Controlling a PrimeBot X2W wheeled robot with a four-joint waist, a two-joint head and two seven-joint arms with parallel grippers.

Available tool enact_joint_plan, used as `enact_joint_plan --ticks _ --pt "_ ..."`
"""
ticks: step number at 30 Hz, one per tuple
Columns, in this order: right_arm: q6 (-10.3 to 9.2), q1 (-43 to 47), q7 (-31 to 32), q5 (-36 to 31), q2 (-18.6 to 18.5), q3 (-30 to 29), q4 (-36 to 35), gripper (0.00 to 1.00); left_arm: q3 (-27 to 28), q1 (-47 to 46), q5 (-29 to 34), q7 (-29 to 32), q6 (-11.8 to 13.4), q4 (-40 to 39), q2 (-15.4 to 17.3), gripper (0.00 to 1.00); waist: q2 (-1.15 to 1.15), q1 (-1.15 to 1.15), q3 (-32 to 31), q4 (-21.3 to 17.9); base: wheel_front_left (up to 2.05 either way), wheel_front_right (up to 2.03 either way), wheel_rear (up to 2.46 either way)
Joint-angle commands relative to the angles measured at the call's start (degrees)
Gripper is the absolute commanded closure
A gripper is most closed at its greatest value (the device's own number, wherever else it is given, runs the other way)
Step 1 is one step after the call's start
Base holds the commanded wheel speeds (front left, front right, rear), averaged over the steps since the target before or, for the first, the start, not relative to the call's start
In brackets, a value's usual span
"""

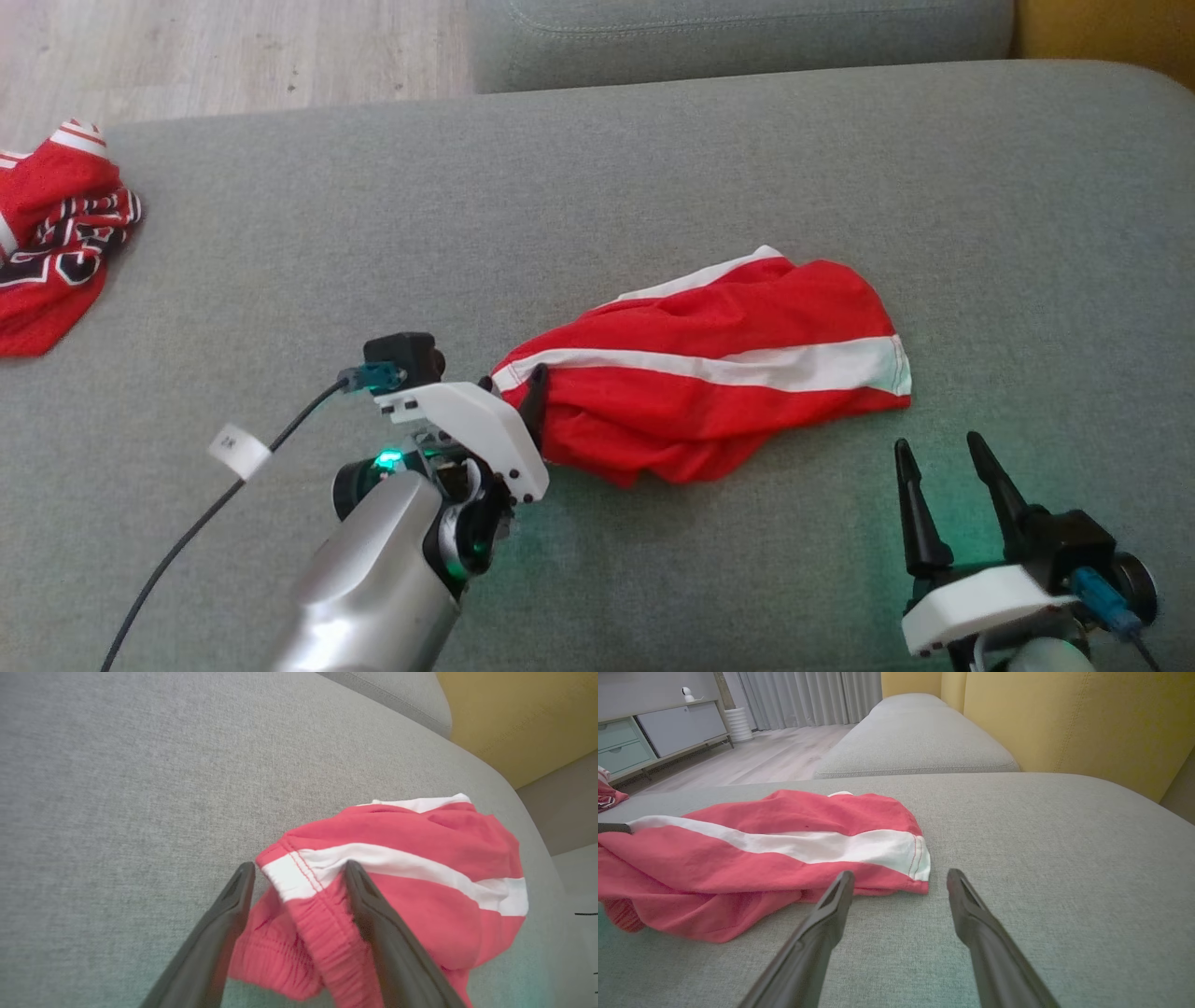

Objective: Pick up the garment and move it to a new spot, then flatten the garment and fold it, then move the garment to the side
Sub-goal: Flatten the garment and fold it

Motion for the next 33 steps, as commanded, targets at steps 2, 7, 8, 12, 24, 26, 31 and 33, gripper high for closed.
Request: enact_joint_plan --ticks 2,7,8,12,24,26,31,33 --pt "0.37 -2.52 -0.63 -0.41 -0.41 1.02 -1.55 0.00 1.07 -3.31 -0.29 0.38 -0.22 -0.75 0.30 0.00 0.00 -0.01 0.14 -0.17 0.00 0.00 0.00" --pt "0.37 -2.75 -0.63 -0.17 -0.41 0.96 -1.40 0.00 0.70 -3.23 -2.04 1.36 -0.10 -0.87 0.30 0.00 0.00 -0.01 0.22 -0.46 0.00 0.00 0.00" --pt "0.37 -2.80 -0.63 -0.15 -0.41 0.95 -1.40 0.00 0.79 -3.20 -2.48 1.13 -0.18 -1.20 0.29 0.00 0.00 -0.01 0.23 -0.47 0.00 0.00 0.00" --pt "0.37 -2.83 -0.63 -0.09 -0.41 0.93 -1.42 0.00 0.51 -3.33 -3.52 -0.34 -0.65 -2.84 0.29 0.00 0.00 -0.01 0.17 -0.57 0.00 0.00 0.00" --pt "0.37 -5.01 -0.63 -1.26 -0.41 -1.18 -1.23 0.00 -0.25 -2.20 -2.51 -7.90 -0.66 -4.99 0.66 1.00 0.00 -0.01 0.81 -0.29 0.00 0.00 0.00" --pt "0.37 -6.53 -0.63 -1.97 -0.41 -2.08 -0.27 0.00 -1.66 -1.54 -0.62 -9.33 -0.70 -5.32 1.13 1.00 0.00 -0.01 1.02 0.01 0.00 0.00 0.00" --pt "0.37 -10.99 2.69 -4.15 -0.41 -4.55 3.87 0.00 -4.13 0.36 1.79 -11.22 -0.84 -6.04 1.41 1.00 0.00 -0.01 1.44 0.79 0.00 0.00 0.00" --pt "0.37 -13.24 4.98 -5.28 -0.41 -5.28 6.24 0.00 -4.97 1.16 2.40 -11.95 -0.77 -6.47 1.33 1.00 0.00 -0.01 1.64 1.32 0.00 0.00 0.00"
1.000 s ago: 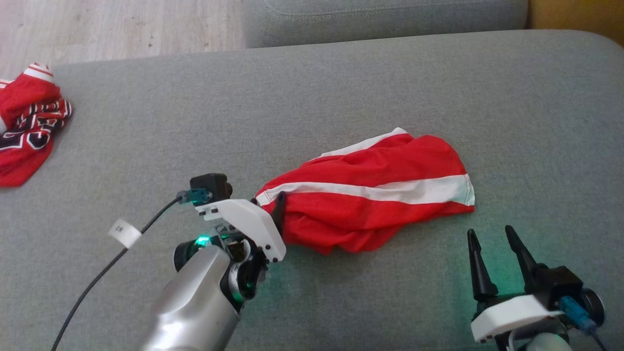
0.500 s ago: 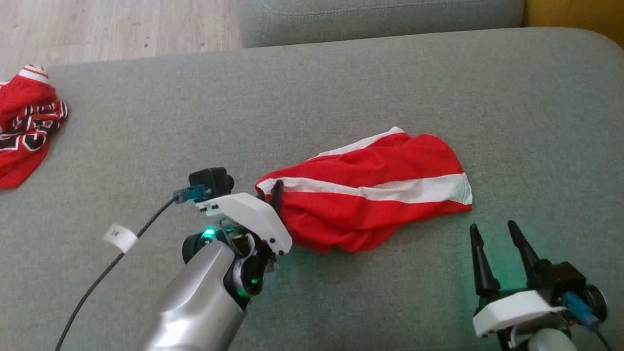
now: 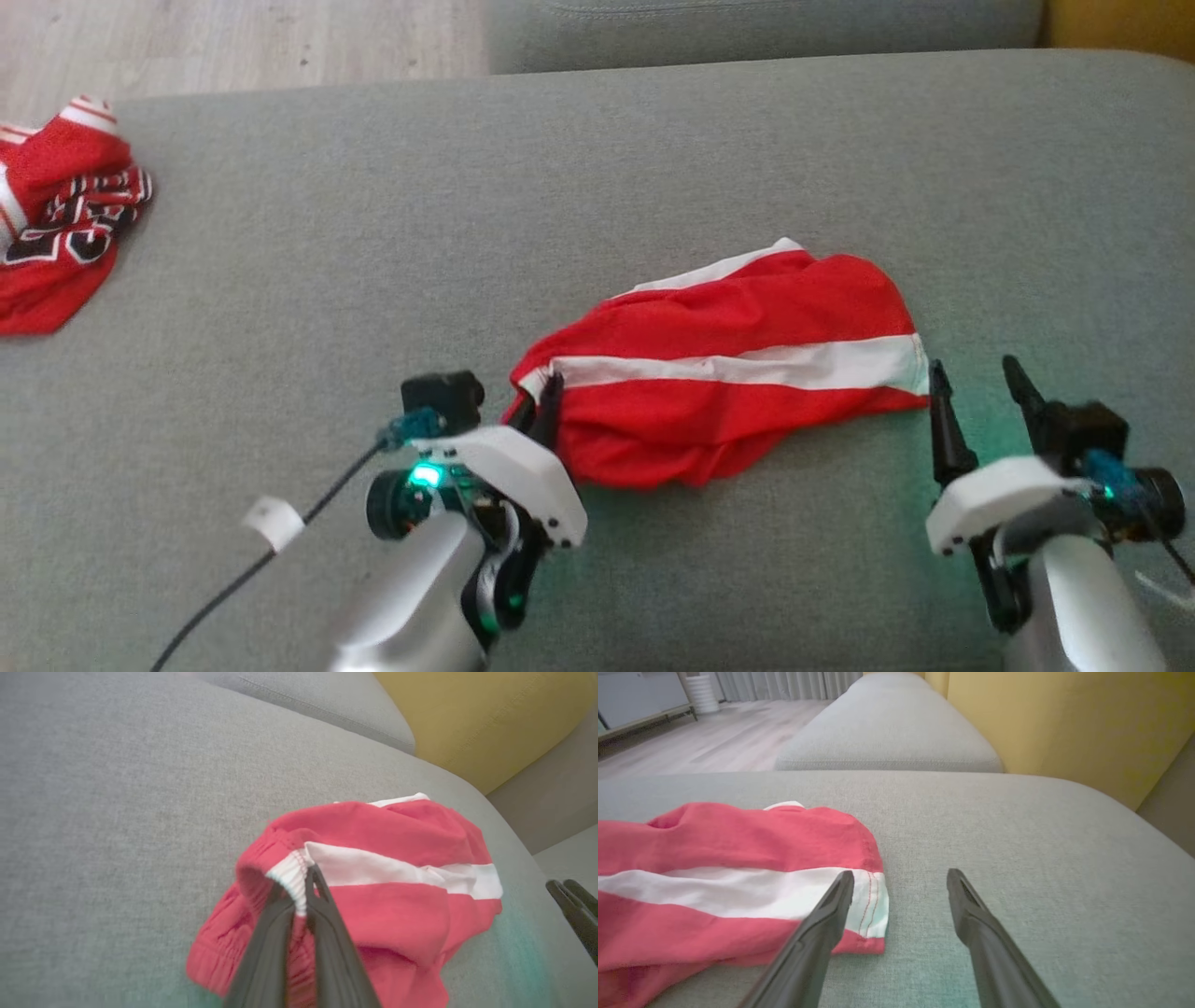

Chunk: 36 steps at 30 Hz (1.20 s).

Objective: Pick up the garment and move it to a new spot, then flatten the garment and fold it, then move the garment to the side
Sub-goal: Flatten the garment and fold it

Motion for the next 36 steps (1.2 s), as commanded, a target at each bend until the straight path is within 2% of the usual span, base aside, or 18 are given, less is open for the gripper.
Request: enact_joint_plan --ticks 1,6,10,19,24,25,26,28,31,33,35,36 --pt "0.37 -2.81 0.92 -0.41 -0.38 1.25 -0.28 0.00 1.13 -1.12 0.64 -1.05 -0.16 -2.23 0.80 1.00 0.00 0.00 0.19 0.49 0.00 0.00 0.00" --pt "0.37 -6.90 4.99 -1.59 -0.38 1.35 6.06 0.00 0.09 -0.33 1.16 -2.47 0.18 -2.76 0.56 1.00 0.00 0.00 0.61 1.47 0.00 0.00 0.00" --pt "0.37 -9.41 5.66 -2.22 -0.38 1.12 10.54 0.00 -0.37 -0.13 1.08 -2.76 0.39 -2.94 0.43 1.00 0.00 0.00 0.74 1.89 0.00 0.00 0.00" --pt "0.37 -14.01 6.61 7.34 -0.38 5.90 20.22 0.00 -0.79 -0.03 0.97 -2.80 0.93 -3.07 0.61 1.00 0.00 0.00 0.83 1.69 0.00 0.00 0.00" --pt "0.37 -15.84 5.58 6.70 -0.38 7.10 22.00 0.00 -0.79 -0.02 0.88 -2.88 1.13 -3.30 0.75 1.00 0.00 0.00 0.99 1.40 0.00 0.00 0.00" --pt "0.37 -16.55 5.51 6.68 -0.38 7.54 22.73 0.09 -0.79 -0.03 0.84 -2.90 1.19 -3.41 0.82 1.00 0.00 0.00 1.09 1.33 0.00 0.00 0.00" --pt "0.37 -16.94 5.54 7.02 -0.38 7.94 23.07 0.13 -0.79 -0.04 0.82 -2.89 1.23 -3.46 0.86 1.00 0.00 0.00 1.17 1.32 0.00 0.00 0.00" --pt "0.37 -18.13 5.34 7.12 -0.38 8.89 23.87 0.31 -0.76 -0.12 0.78 -2.94 1.35 -3.63 0.98 1.00 0.00 0.00 1.33 1.33 0.00 0.00 0.00" --pt "0.37 -19.14 5.02 7.16 -0.38 9.10 24.57 0.51 -0.76 -0.20 0.76 -2.96 1.45 -3.77 1.11 1.00 0.00 0.00 1.42 1.35 0.00 0.00 0.00" --pt "0.37 -19.65 4.92 7.12 -0.38 9.21 25.11 0.57 -0.78 -0.23 0.71 -2.88 1.52 -3.82 1.17 1.00 0.00 0.00 1.44 1.35 0.00 0.00 0.00" --pt "0.37 -20.16 4.90 6.98 -0.45 9.39 25.62 0.68 -0.75 -0.24 0.64 -2.88 1.58 -3.86 1.27 1.00 0.00 0.00 1.41 1.33 0.00 0.00 0.00" --pt "0.37 -20.44 4.65 6.88 -0.55 9.44 25.69 0.81 -0.69 -0.24 0.60 -2.97 1.61 -3.90 1.32 1.00 0.00 0.00 1.40 1.31 0.00 0.00 0.00"
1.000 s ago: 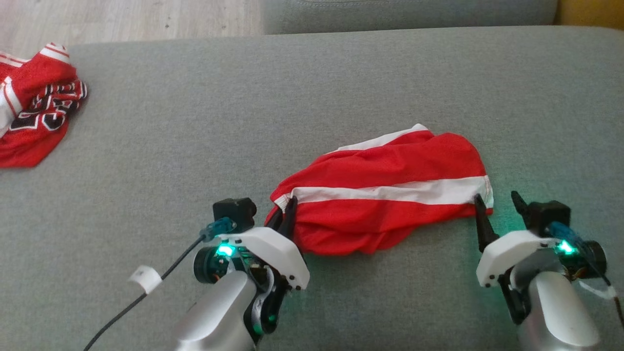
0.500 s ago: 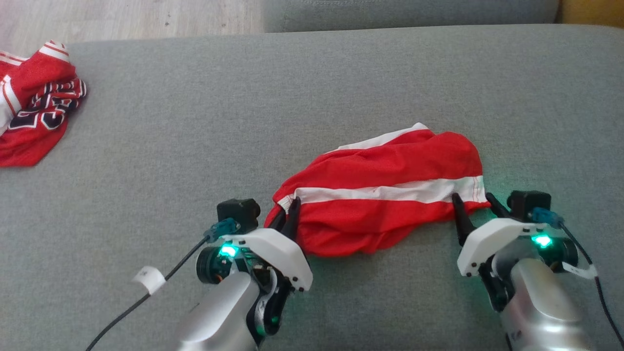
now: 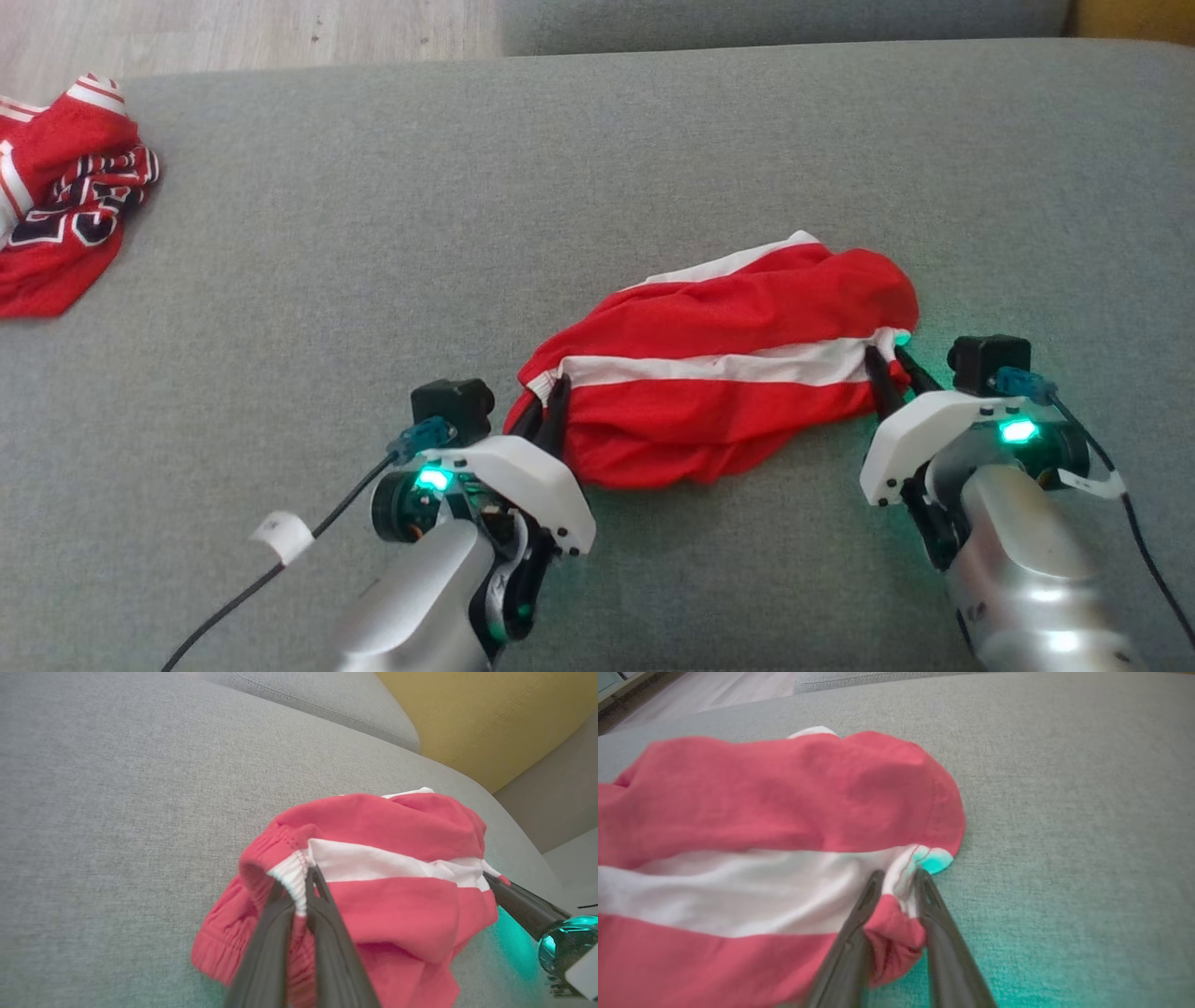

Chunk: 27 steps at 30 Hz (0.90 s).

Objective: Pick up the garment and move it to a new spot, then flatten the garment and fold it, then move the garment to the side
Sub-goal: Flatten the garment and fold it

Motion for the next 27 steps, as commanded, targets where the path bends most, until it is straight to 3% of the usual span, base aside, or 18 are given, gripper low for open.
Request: enact_joint_plan --ticks 1,3,10,15,20,27 --pt "0.37 -2.54 -0.84 -0.33 -0.30 1.56 -1.31 0.81 1.63 -1.61 -0.24 -0.54 0.19 -2.03 0.96 1.00 0.00 0.00 -0.02 -0.02 0.00 0.00 0.00" --pt "0.37 -2.94 -1.48 -0.55 -0.50 1.50 -1.27 1.00 1.76 -1.56 -0.26 -0.85 0.24 -2.16 1.11 1.00 0.00 0.00 -0.10 -0.07 0.00 0.00 0.00" --pt "0.37 -2.57 -4.57 -0.84 -0.96 1.21 -4.10 1.00 2.62 -1.42 0.29 -3.83 -0.24 -4.25 2.59 1.00 0.00 0.00 -1.72 -0.33 0.00 0.00 0.00" --pt "0.37 -0.46 -5.54 0.75 -1.27 1.98 -9.98 1.00 3.87 -1.21 0.97 -6.72 -1.01 -7.86 5.18 1.00 0.00 0.00 -4.65 -0.57 0.00 0.00 0.00" --pt "0.37 3.08 -4.28 3.33 -1.86 3.54 -20.57 1.00 5.12 -1.35 2.06 -8.24 -1.40 -13.39 8.99 1.00 0.00 0.00 -8.48 -0.95 0.00 0.00 0.00" --pt "0.37 8.99 0.94 5.24 -2.47 3.59 -41.65 1.00 7.96 -2.43 3.14 -7.70 0.20 -24.74 14.41 1.00 0.00 0.00 -12.33 -1.58 0.00 0.00 0.00"
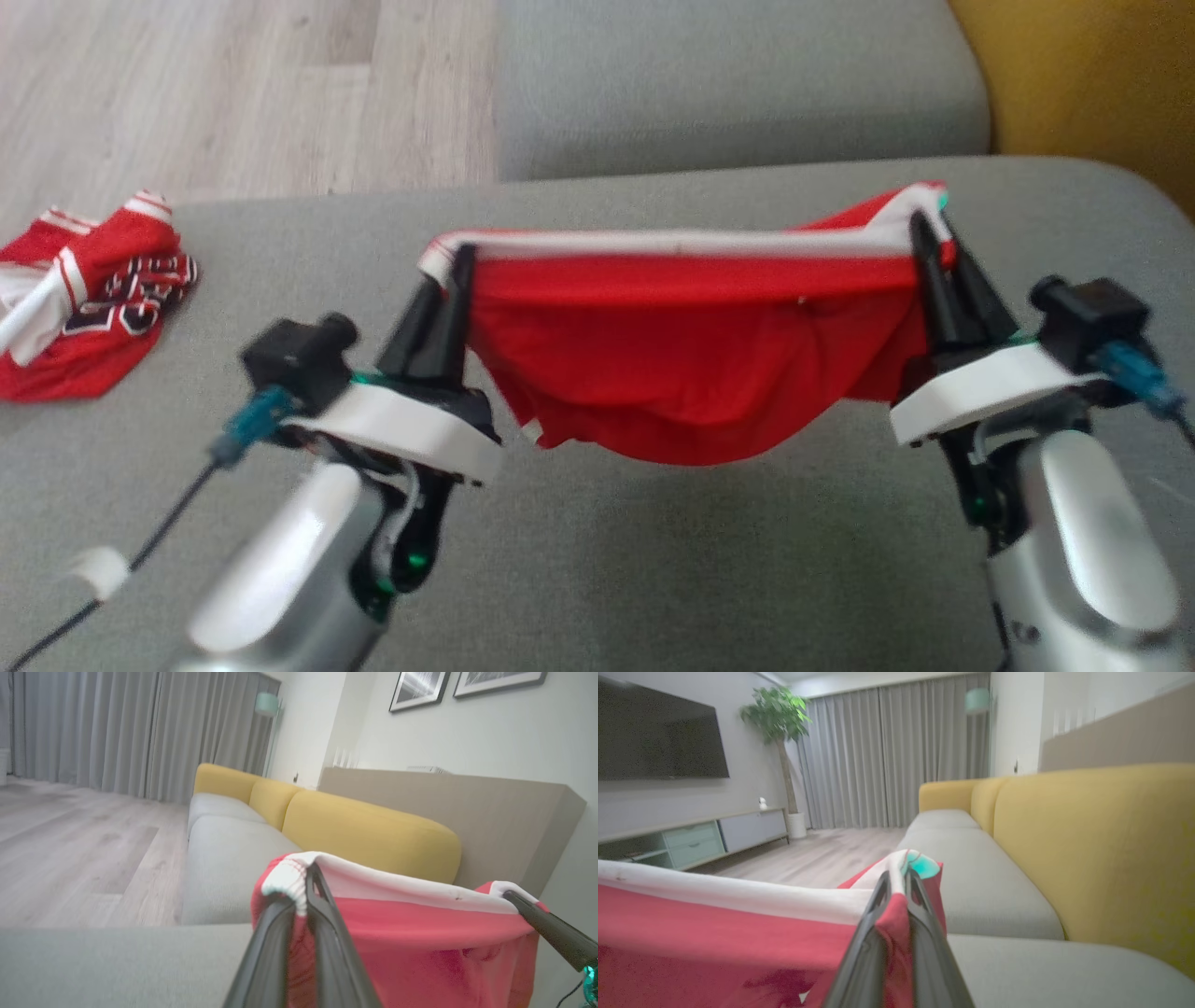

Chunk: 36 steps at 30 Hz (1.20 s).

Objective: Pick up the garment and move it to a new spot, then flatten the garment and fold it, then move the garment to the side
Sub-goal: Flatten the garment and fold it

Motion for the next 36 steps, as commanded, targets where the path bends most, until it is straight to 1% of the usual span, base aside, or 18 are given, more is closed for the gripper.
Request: enact_joint_plan --ticks 1,5,9,12,15,19,21,23,27,31,36 --pt "0.37 -0.46 1.44 0.29 -0.72 0.47 -6.18 1.00 3.44 -3.14 0.76 0.32 0.69 -4.36 2.76 1.00 0.00 0.01 -1.41 -0.31 0.00 0.00 0.00" --pt "0.37 2.48 5.24 0.09 -0.66 -0.18 -17.09 1.00 4.40 -4.42 1.65 2.94 1.70 -11.17 6.17 1.00 0.00 0.01 -2.79 -0.62 0.00 0.00 0.00" --pt "0.37 4.79 9.06 -0.46 -0.46 -0.57 -25.47 1.00 5.34 -5.97 2.06 6.19 2.64 -16.52 9.09 1.00 0.00 0.01 -3.05 -0.84 0.00 0.00 0.00" --pt "0.37 5.94 11.30 -0.75 -0.24 -0.78 -29.03 1.00 5.85 -6.86 2.16 8.06 3.21 -18.38 10.55 1.00 0.00 0.01 -2.44 -0.96 0.00 0.00 0.00" --pt "0.37 6.50 12.52 -0.94 0.00 -1.04 -29.53 1.00 6.14 -7.42 1.87 8.78 3.39 -18.00 10.84 1.00 0.00 0.01 -1.17 -0.91 0.00 0.00 0.00" --pt "0.37 6.30 12.73 -1.13 0.15 -1.03 -27.18 1.00 5.85 -7.43 1.12 8.94 3.18 -15.80 10.09 1.00 0.00 0.01 0.46 -0.86 0.00 0.00 0.00" --pt "0.37 5.65 12.41 -1.34 0.21 -0.93 -24.12 1.00 5.43 -7.32 0.78 8.74 2.96 -13.54 9.33 1.00 0.00 0.01 1.68 -0.86 0.00 0.00 0.00" --pt "0.37 4.79 11.44 -2.23 0.13 -0.67 -20.34 1.00 4.57 -6.94 0.66 8.20 2.56 -10.91 8.25 1.00 0.00 0.01 2.81 -0.81 0.00 0.00 0.00" --pt "0.37 3.80 8.66 -3.18 0.49 -0.59 -11.44 1.00 2.76 -4.86 -0.04 6.12 2.09 -5.87 4.90 1.00 0.00 0.01 5.61 -0.48 0.00 0.00 0.00" --pt "0.37 3.05 4.83 -4.57 0.81 -0.61 -1.87 1.00 1.07 -2.08 -0.41 3.07 1.51 -0.95 1.74 1.00 0.00 0.01 7.96 0.00 0.00 0.00 0.00" --pt "0.37 1.96 0.04 -6.57 1.18 -1.25 8.78 1.00 -0.71 1.31 -0.64 -0.49 0.64 4.70 -1.23 1.00 0.00 0.01 9.65 0.62 0.00 0.00 0.00"
